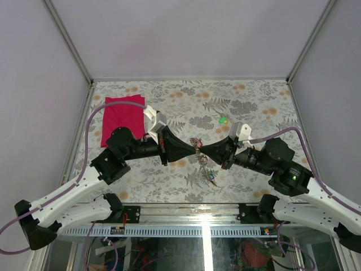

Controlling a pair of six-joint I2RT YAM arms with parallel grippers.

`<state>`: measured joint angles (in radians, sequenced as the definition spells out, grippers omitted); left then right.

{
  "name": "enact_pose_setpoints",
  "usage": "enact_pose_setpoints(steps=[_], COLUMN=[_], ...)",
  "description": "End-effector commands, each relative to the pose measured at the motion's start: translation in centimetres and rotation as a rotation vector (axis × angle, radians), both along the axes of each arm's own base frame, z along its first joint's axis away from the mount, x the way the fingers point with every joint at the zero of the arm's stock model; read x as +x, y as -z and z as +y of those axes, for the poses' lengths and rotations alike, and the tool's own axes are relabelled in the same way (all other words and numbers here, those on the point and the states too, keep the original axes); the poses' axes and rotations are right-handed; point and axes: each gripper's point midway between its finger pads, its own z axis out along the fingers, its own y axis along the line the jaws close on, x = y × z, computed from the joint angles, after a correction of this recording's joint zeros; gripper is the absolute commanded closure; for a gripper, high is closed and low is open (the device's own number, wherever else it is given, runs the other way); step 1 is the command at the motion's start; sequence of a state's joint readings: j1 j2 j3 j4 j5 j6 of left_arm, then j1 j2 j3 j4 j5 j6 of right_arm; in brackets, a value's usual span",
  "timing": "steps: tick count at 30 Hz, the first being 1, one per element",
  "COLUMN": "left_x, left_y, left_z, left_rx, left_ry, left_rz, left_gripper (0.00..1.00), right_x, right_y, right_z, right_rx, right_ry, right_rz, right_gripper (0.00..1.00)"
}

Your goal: Put the keys on the keyring

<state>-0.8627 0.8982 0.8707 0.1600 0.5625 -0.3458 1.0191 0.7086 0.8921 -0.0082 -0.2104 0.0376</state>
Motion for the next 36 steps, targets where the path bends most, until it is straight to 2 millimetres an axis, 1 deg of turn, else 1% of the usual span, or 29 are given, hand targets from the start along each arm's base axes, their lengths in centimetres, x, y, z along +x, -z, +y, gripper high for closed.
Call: enact_pose_setpoints(steps=[1, 4, 9, 13, 17, 19, 22, 24, 30, 33, 36], left_x=[-0.8, -0.8, -1.1, -1.4, -1.5, -1.6, -1.8, -2.1, -2.9, -2.3, -1.5], left_y=[-0.9, -1.2, -1.7, -2.2, -2.7, -3.0, -3.4, -3.6, -4.0, -4.0, -3.8], left_z=[0.2, 0.2, 0.3, 0.5, 1.1, 1.4, 1.7, 1.8, 1.9, 2.0, 2.1], left_rx=[-0.03, -0.037, -0.052, -0.073, -0.101, -0.113, -0.121, -0.123, -0.136, -0.127, -0.115], left_ry=[0.033, 0.03, 0.041, 0.054, 0.03, 0.021, 0.02, 0.032, 0.069, 0.03, -0.013], left_rz=[-0.026, -0.035, -0.061, -0.107, -0.168, -0.205, -0.245, -0.256, -0.265, -0.244, -0.224], left_gripper=[1.0, 1.0, 1.0, 1.0, 0.99, 0.95, 0.85, 0.82, 0.8, 0.76, 0.76], right_x=[-0.6, -0.5, 0.4, 0.9, 1.2, 1.4, 1.6, 1.7, 1.6, 1.1, 0.3], right_y=[-4.6, -4.6, -4.4, -4.3, -4.3, -4.2, -4.3, -4.3, -4.1, -4.4, -4.6], right_z=[-0.4, -0.3, -0.3, -0.2, -0.2, -0.2, -0.3, -0.3, -0.4, -0.5, -0.6], right_rx=[0.137, 0.135, 0.119, 0.12, 0.122, 0.122, 0.126, 0.125, 0.125, 0.137, 0.15], right_ry=[-0.015, -0.01, 0.031, 0.056, 0.076, 0.086, 0.098, 0.1, 0.095, 0.073, 0.037], right_rz=[-0.096, -0.09, -0.057, -0.036, -0.02, -0.015, -0.013, -0.014, -0.026, -0.052, -0.09], right_gripper=[1.0, 1.0, 1.0, 1.0, 1.0, 1.0, 1.0, 1.0, 1.0, 1.0, 1.0])
